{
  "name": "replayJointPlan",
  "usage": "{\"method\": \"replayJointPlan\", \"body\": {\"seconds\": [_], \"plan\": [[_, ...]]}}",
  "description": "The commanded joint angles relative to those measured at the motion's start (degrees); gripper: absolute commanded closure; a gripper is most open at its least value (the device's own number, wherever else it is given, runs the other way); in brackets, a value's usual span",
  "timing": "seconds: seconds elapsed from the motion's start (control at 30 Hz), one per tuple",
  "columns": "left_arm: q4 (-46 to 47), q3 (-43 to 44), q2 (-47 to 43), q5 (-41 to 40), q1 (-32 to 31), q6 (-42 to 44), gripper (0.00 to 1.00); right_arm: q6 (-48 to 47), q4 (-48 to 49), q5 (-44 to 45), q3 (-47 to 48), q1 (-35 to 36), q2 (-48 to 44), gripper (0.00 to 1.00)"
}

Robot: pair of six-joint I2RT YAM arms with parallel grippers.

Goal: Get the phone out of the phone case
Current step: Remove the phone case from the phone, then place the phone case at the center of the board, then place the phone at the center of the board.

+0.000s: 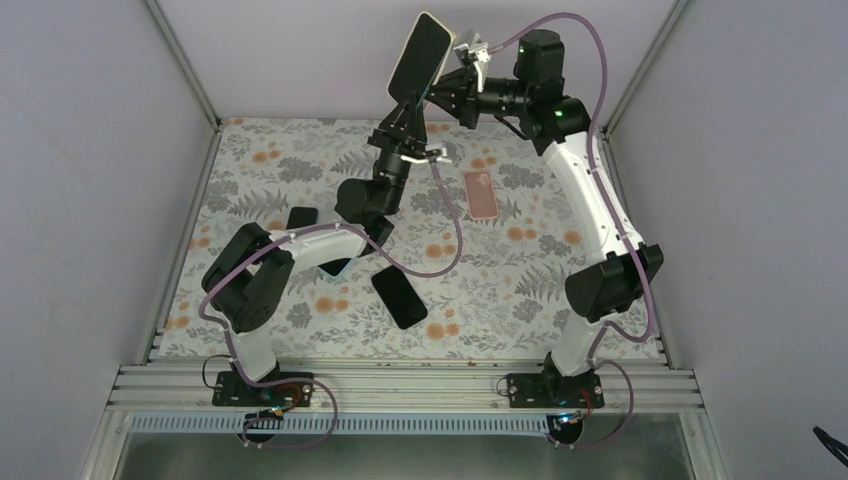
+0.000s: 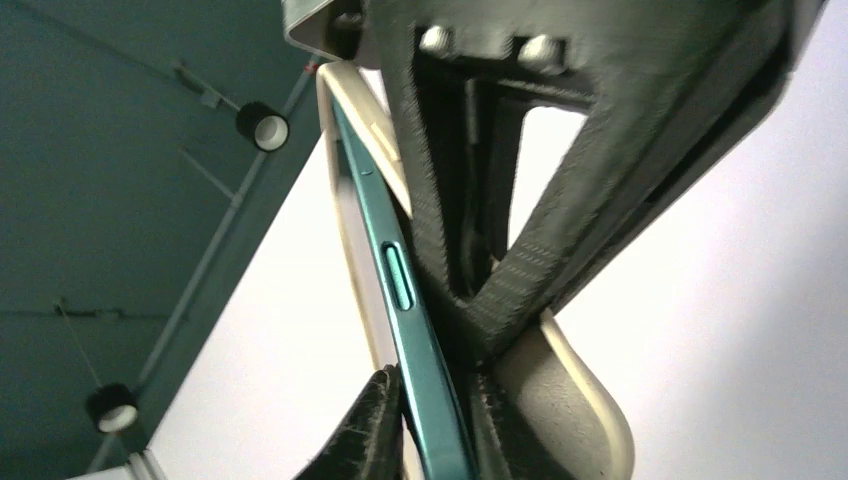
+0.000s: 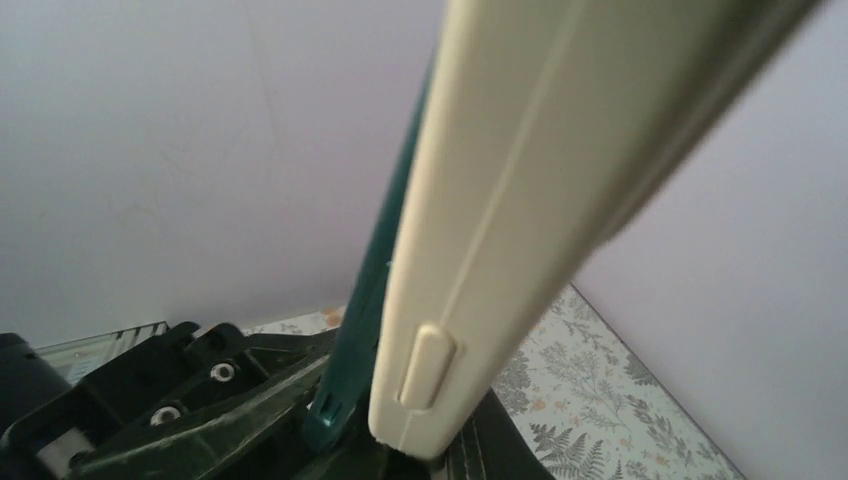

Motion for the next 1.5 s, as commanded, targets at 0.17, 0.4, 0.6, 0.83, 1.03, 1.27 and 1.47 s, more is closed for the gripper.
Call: {"method": "replayJointPlan", "body": {"seconds": [0.17,0.4,0.6,0.83,1.03,1.27,1.47], "plan": [[9.53,2.92,-8.05,-12.52,6.53,-2.64,0.98,-8.22,-20.27,-4.32,2.37,-4.26,-0.92,0.97],[4.15,-1.9,-13.62,-11.58,6.12,-6.67,0.98,-14.56,-18.61,22.32,-1.08,-5.76,-0.8,0.97],[-6.25,-13.5,-21.11,-7.1,7.0,0.39,0.98,-24.81,-15.65,49.83,-12.2,-9.13,-0.17,0.97],[-22.18,-27.35,-31.51,-4.35,17.99,4.07,0.98,-28.53,-19.81,47.6,-18.97,-21.19,0.09,0.97],[-38.54,-32.53,-33.61,-6.02,33.42,-1.11,0.98,-31.02,-30.89,39.13,-21.29,-26.9,5.69,0.97],[-43.52,-45.0,-34.72,-6.01,38.89,2.24,0.98,-31.86,-31.56,37.43,-27.17,-31.57,9.55,0.97],[-48.09,-49.87,-32.77,-6.6,41.1,1.83,0.98,-32.56,-29.92,37.66,-29.98,-34.7,11.96,0.97]]}}
